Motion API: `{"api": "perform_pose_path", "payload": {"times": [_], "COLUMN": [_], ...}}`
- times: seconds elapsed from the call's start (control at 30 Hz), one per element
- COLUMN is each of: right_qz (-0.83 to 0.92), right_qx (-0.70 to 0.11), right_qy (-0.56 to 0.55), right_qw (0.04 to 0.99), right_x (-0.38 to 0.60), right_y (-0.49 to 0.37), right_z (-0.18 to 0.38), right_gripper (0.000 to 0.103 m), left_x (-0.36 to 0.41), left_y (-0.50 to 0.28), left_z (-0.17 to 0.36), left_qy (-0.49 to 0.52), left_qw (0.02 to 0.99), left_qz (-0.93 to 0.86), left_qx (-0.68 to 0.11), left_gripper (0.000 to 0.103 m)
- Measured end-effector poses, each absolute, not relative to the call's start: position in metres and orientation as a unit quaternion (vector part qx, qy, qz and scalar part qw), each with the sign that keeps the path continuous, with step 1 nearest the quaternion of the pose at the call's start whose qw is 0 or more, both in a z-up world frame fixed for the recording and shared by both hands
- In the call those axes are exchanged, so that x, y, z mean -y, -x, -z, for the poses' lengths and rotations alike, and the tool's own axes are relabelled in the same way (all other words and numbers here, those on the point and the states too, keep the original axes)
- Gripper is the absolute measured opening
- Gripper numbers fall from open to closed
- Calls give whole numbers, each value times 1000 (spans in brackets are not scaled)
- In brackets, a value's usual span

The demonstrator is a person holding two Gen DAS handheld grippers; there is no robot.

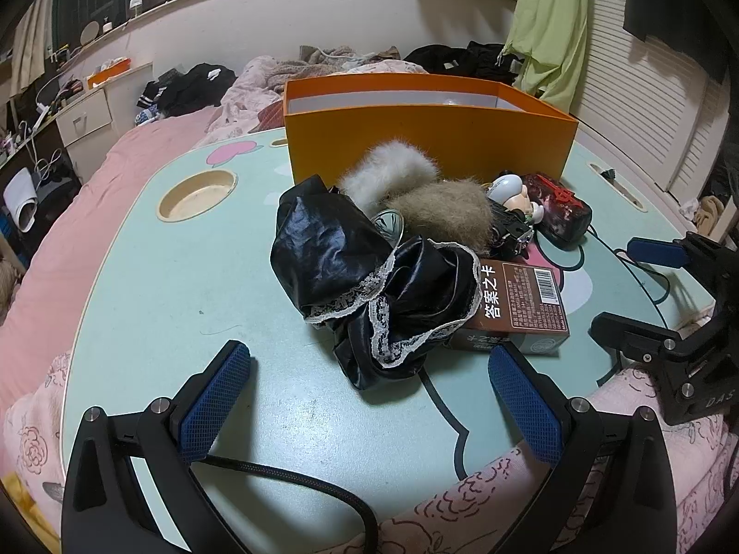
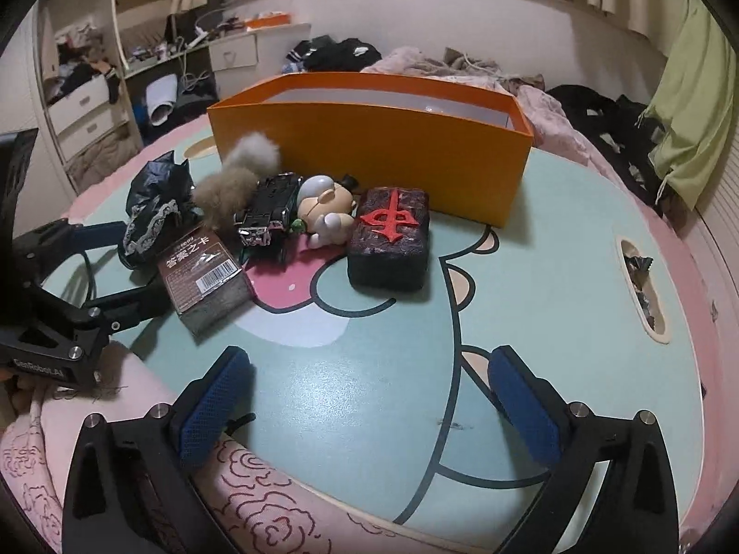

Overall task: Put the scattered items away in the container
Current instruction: 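Reach into the orange box and grasp the clear plastic bag, left gripper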

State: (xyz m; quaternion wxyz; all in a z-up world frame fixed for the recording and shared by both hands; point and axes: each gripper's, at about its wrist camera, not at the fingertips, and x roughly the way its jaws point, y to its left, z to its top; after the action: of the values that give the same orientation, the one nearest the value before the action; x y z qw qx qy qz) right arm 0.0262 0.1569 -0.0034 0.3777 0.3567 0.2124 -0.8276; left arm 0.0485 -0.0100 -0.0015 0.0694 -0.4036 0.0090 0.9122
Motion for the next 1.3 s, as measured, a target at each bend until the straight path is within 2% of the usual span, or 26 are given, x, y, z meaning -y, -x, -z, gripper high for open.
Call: {"api": "perform_pose_path", "payload": {"times": [0.6,0.73,0.87,0.93,1.0,1.17,1.2,1.3], "right_qz": [833,833,833,833,833,834,834,834], "right_qx": [-205,-205,-205,-205,-205,-203,-203,-202], "right_qy": [-353,-353,-353,-353,-353,-352,-351,-350], "right_qw": [372,373,373,373,373,374,375,376], "right_x": [-154,-154,-154,-154,-154,-154,-154,-154], "right_y": [-32,-31,-31,-31,-31,-29,-29,-29], "right_z": [-4,-4,-4,-4,-4,-4,-4,-3], "right_gripper": [103,103,103,103,103,103,103,103], "left_x": [12,3,-19,-31,-50,-75,-80,-97], "left_y": [-45,-44,-11,16,59,147,162,190], "left_z": [-3,-48,-105,-119,-123,-95,-87,-62], "left_qy": [429,370,329,341,382,481,492,529], "left_qw": [58,53,78,105,125,110,88,79], "left_qz": [-902,-927,-940,-933,-915,-870,-866,-845], "left_qx": [-14,-43,-50,-40,-34,9,8,-9], "left_gripper": [103,103,102,96,81,75,70,69]}}
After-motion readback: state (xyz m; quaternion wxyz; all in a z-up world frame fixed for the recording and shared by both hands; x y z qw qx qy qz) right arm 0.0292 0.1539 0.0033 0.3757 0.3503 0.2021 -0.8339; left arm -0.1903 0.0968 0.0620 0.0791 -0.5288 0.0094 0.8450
